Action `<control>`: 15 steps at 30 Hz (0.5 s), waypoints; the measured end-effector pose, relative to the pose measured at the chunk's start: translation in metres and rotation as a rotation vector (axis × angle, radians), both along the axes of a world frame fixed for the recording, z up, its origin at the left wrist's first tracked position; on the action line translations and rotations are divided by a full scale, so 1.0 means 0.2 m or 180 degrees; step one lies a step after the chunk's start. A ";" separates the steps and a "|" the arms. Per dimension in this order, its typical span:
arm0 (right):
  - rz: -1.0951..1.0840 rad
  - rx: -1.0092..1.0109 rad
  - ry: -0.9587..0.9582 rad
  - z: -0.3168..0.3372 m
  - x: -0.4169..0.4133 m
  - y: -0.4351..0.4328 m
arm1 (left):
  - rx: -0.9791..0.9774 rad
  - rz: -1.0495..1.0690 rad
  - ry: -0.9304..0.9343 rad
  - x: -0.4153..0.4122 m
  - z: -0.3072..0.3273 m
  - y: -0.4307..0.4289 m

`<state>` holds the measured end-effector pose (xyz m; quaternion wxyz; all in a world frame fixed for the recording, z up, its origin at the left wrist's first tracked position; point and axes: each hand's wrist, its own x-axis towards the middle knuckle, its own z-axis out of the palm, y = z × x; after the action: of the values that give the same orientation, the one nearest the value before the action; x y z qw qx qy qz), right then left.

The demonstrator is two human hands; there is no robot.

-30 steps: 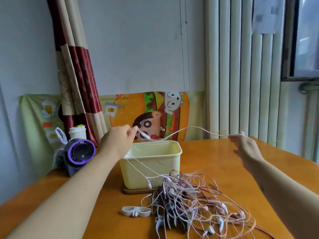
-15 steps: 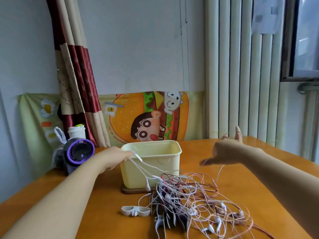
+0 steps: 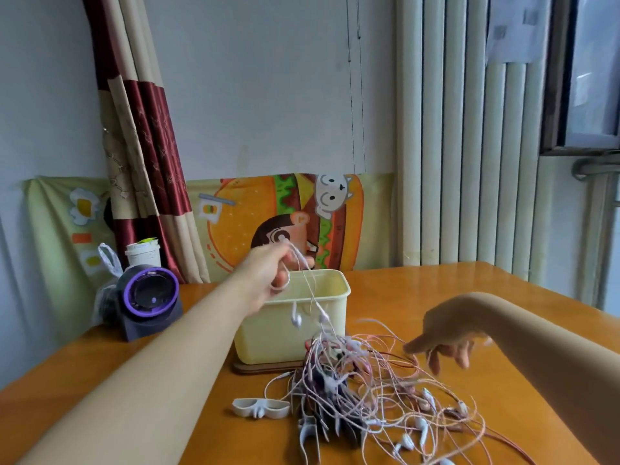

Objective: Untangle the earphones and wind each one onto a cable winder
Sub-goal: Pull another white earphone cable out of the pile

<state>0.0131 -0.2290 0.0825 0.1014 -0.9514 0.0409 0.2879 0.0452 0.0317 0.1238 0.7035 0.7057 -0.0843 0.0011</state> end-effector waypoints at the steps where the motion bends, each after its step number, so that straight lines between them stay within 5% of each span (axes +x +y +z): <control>1: -0.0178 0.0309 -0.0119 0.00 0.01 -0.02 | -0.0404 0.0088 -0.0105 0.00 0.02 -0.02; 3: -0.0497 0.1223 -0.0375 0.02 0.01 -0.03 | -0.0205 0.0089 -0.0302 0.00 0.02 -0.05; 5: -0.0604 0.2305 -0.0497 0.07 -0.02 -0.02 | 0.1265 -0.0109 -0.0377 -0.01 0.01 -0.06; 7: -0.0675 0.3312 -0.0627 0.13 -0.06 0.02 | 0.1992 -0.0124 -0.0366 -0.01 -0.02 -0.08; 12: -0.1073 0.5134 -0.1689 0.27 -0.03 0.09 | 0.1159 0.0622 -0.0669 0.01 0.00 -0.11; 15: -0.1314 0.5310 -0.2934 0.38 -0.02 0.08 | 0.1036 0.0663 -0.0650 0.02 0.00 -0.12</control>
<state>0.0097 -0.2121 0.1593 0.7970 -0.5676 -0.0539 -0.1995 0.0484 0.0086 0.1229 0.5642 0.8111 -0.0808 0.1317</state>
